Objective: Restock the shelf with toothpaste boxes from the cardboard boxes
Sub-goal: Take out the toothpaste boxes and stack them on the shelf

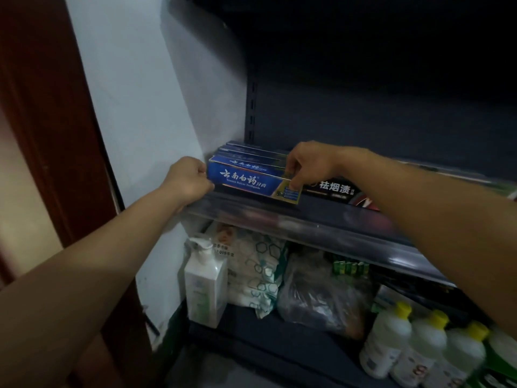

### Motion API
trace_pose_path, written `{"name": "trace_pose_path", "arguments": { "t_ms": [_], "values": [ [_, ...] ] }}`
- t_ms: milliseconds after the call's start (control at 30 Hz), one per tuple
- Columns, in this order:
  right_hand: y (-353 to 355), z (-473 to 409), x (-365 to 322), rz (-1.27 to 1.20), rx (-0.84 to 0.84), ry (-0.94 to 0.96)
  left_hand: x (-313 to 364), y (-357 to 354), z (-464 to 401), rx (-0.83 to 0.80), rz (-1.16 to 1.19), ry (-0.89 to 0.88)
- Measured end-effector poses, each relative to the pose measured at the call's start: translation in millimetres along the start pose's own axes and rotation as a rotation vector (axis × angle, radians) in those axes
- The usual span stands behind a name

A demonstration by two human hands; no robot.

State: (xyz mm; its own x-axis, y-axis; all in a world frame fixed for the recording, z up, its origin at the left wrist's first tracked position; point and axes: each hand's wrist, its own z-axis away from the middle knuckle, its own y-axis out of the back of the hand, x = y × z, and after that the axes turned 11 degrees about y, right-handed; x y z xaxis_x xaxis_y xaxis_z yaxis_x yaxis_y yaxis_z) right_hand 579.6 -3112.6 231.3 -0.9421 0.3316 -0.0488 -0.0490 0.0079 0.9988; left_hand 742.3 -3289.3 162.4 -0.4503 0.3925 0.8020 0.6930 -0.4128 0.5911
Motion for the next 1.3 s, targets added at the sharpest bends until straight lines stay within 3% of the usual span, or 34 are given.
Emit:
{"name": "trace_pose_path", "arguments": {
  "t_ms": [433, 867, 1300],
  "values": [
    [-10, -26, -1, -0.004, -0.010, -0.005, -7, -5, -17, 0.077, -0.127, -0.002],
    [4, 5, 5, -0.025, 0.044, -0.021, 24, -8, -2, 0.021, -0.102, -0.072],
    [24, 89, 16, 0.054, 0.053, -0.033, 110, -37, 52, -0.098, -0.569, -0.349]
  ]
}}
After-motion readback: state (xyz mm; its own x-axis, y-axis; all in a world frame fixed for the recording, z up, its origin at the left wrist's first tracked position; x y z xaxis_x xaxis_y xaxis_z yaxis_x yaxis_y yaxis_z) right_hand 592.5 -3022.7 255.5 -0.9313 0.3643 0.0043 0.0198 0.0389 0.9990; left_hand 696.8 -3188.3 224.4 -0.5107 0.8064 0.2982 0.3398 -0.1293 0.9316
